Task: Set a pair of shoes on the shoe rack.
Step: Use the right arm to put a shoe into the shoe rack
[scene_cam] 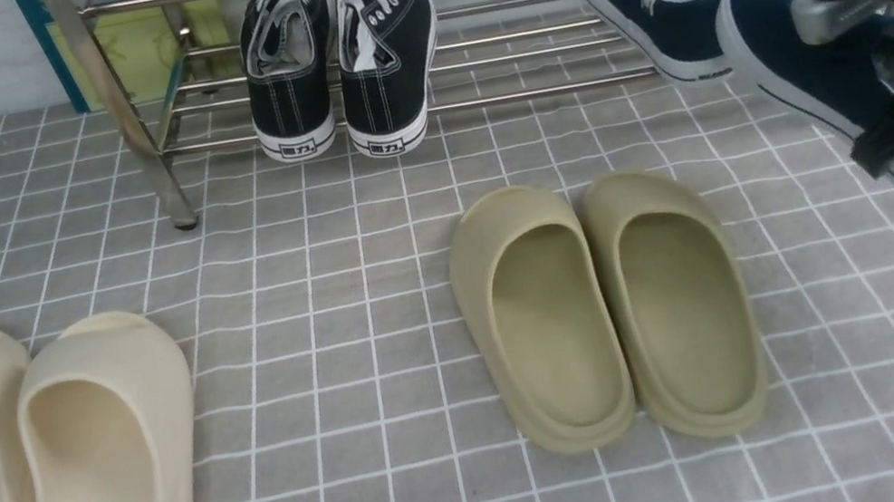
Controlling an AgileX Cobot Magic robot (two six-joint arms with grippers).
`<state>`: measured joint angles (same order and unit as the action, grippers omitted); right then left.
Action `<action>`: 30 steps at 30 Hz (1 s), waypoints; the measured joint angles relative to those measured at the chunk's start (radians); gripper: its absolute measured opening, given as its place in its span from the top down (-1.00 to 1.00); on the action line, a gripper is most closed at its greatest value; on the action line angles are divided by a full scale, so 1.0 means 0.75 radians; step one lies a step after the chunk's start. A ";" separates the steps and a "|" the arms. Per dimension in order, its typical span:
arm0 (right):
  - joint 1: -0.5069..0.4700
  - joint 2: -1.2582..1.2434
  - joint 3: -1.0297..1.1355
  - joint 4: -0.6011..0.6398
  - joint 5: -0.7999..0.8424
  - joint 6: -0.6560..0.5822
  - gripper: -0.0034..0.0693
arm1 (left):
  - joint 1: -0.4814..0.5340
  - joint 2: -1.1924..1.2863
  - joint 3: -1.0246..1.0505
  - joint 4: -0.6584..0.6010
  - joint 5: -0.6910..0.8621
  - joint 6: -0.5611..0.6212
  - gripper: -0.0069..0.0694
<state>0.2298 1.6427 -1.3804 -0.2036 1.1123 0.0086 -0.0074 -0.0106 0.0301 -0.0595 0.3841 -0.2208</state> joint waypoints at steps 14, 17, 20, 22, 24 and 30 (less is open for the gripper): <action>0.000 -0.016 -0.102 0.035 0.109 0.053 0.81 | 0.000 0.000 0.000 0.000 0.000 0.000 0.19; 0.000 -0.023 -0.102 0.011 0.111 0.058 0.81 | 0.000 0.000 0.000 0.000 0.000 0.000 0.19; 0.000 -0.023 -0.102 -0.026 0.112 0.062 0.81 | 0.000 0.000 0.000 0.000 0.000 0.000 0.19; 0.000 -0.023 -0.102 -0.038 0.113 0.067 0.81 | 0.000 0.000 0.000 0.000 0.000 0.000 0.19; 0.000 -0.023 -0.102 -0.050 0.114 0.071 0.81 | 0.000 0.000 0.000 0.000 0.000 0.000 0.19; 0.000 -0.023 -0.102 -0.059 0.100 0.073 0.81 | 0.000 0.000 0.000 0.000 0.000 0.000 0.19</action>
<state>0.2298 1.6257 -1.4568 -0.2476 1.1872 0.0632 -0.0074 -0.0106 0.0301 -0.0595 0.3841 -0.2208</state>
